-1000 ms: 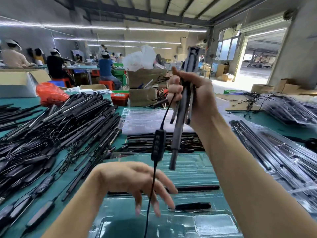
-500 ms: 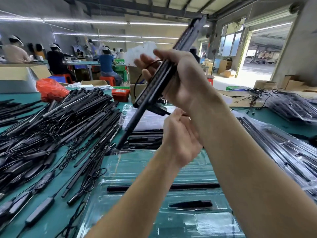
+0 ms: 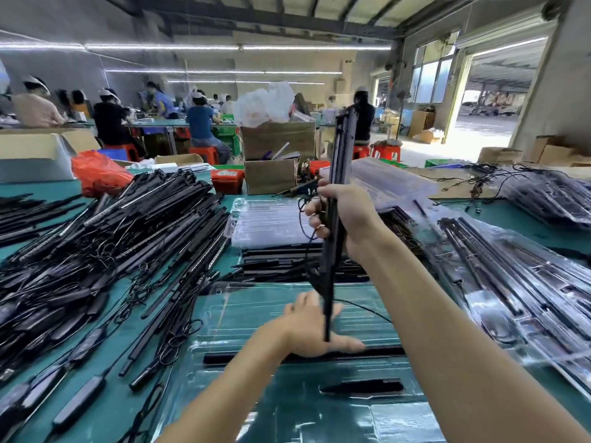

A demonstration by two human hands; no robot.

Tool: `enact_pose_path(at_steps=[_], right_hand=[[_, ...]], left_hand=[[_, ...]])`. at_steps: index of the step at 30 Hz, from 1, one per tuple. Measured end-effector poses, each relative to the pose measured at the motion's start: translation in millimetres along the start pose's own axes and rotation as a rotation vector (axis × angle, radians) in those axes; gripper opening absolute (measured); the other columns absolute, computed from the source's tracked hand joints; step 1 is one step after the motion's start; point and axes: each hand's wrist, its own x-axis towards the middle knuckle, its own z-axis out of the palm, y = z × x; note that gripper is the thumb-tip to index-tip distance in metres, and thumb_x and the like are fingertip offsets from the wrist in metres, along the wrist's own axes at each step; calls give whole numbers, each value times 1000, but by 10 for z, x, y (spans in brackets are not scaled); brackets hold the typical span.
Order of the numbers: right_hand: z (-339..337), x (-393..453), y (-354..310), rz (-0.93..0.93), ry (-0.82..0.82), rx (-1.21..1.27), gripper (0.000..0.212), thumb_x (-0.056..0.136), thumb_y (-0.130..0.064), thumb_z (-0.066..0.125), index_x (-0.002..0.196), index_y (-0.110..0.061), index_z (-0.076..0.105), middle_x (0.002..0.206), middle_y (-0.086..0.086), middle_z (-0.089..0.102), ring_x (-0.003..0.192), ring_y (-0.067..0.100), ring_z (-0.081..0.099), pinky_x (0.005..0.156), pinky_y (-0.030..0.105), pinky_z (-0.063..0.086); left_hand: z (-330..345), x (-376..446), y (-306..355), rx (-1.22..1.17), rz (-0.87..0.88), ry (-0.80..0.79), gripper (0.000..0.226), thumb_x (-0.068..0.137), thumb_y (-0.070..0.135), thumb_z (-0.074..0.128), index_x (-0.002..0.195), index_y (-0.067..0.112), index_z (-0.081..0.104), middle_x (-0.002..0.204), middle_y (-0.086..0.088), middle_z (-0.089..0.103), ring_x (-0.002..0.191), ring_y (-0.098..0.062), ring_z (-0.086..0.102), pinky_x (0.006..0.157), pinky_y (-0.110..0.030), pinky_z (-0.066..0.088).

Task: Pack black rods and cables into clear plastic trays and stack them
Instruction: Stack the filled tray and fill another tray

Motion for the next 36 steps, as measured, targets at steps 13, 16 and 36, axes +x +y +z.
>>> enact_pose_path(at_steps=[13, 16, 36], right_hand=[[-536, 106, 255, -117, 83, -1255, 34, 91, -13, 59, 121, -26, 51, 87, 6, 69, 71, 30, 69, 66, 37, 57], [-537, 67, 283, -269, 74, -1270, 26, 86, -11, 63, 108, -20, 53, 92, 5, 66, 79, 28, 63, 79, 39, 55], [-766, -14, 609, -192, 4, -724, 55, 95, -73, 33, 135, -36, 44, 145, -4, 46, 130, 15, 45, 99, 34, 33]], left_hand=[[-802, -182, -623, -854, -55, 761, 16, 100, 37, 56, 107, 25, 63, 100, -1, 74, 79, -14, 70, 65, -28, 51], [-858, -176, -631, -1066, -49, 764, 32, 100, 45, 52, 120, 22, 58, 108, -7, 72, 82, -22, 74, 67, -34, 54], [-446, -407, -891, -1616, 88, 826, 15, 104, 14, 49, 102, 9, 63, 96, -24, 75, 78, -30, 76, 52, -30, 59]])
